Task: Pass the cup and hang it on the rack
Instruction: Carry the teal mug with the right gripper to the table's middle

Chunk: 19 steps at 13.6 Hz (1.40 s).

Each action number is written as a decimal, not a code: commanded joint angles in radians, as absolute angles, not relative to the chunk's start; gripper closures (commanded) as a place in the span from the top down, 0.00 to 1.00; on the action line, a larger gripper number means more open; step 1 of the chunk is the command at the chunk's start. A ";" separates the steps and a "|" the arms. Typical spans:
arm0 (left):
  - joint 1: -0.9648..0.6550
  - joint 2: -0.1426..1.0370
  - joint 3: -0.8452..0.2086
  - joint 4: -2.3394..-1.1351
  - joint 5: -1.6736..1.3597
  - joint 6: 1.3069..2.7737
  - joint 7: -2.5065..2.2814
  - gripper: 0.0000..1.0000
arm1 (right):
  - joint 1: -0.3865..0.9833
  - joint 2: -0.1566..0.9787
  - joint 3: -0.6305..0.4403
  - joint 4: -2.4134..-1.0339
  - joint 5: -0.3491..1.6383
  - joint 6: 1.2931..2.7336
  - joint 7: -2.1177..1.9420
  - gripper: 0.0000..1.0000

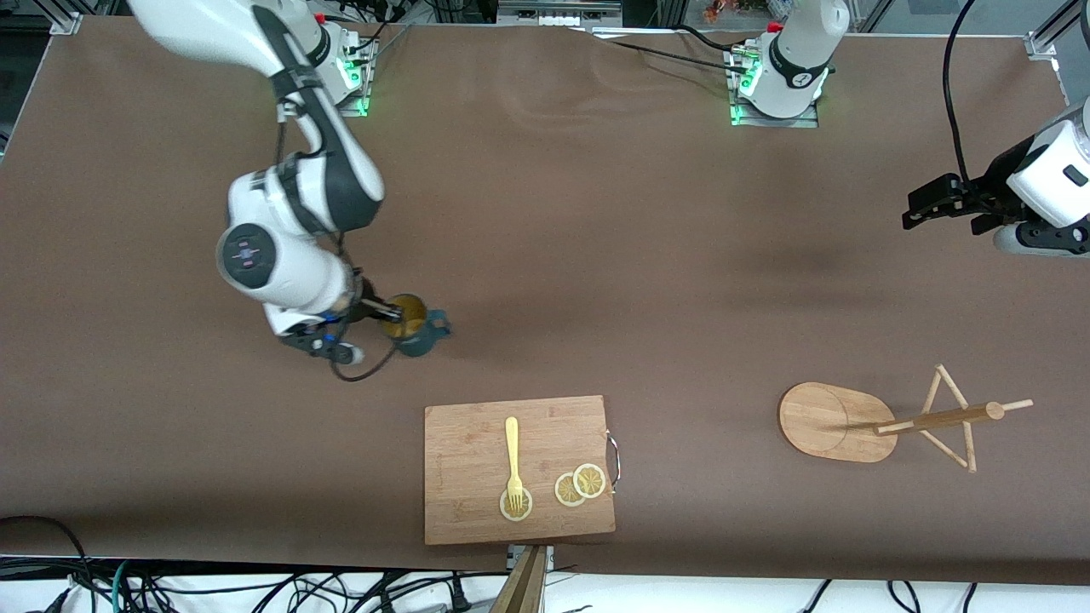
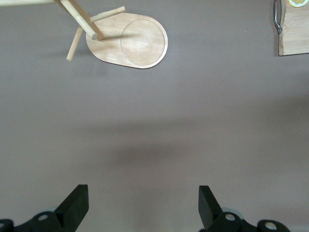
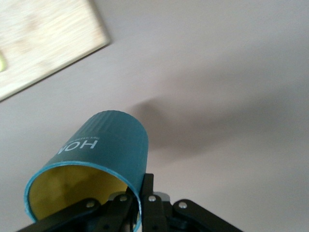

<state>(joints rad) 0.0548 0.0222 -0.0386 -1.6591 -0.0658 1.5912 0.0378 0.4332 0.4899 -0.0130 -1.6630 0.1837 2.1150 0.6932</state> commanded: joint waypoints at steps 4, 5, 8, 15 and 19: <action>0.063 0.031 -0.038 -1.643 -0.067 1.575 0.051 1.00 | 0.667 0.695 -0.026 -1.352 0.192 2.124 1.133 0.00; 0.064 0.031 -0.038 -1.643 -0.067 1.575 0.051 1.00 | 0.698 0.712 -0.026 -1.336 0.192 2.150 1.170 0.00; 0.071 0.098 -0.040 -1.551 -0.067 1.583 0.057 1.00 | 0.790 0.742 -0.026 -1.333 0.193 2.274 1.273 0.00; 0.117 0.117 -0.038 -1.520 -0.071 1.575 0.044 1.00 | 0.845 0.825 0.090 -1.295 0.192 2.370 1.292 0.00; 0.118 0.117 -0.040 -1.520 -0.069 1.560 0.044 1.00 | 0.845 0.847 0.144 -1.289 0.193 2.368 1.292 0.00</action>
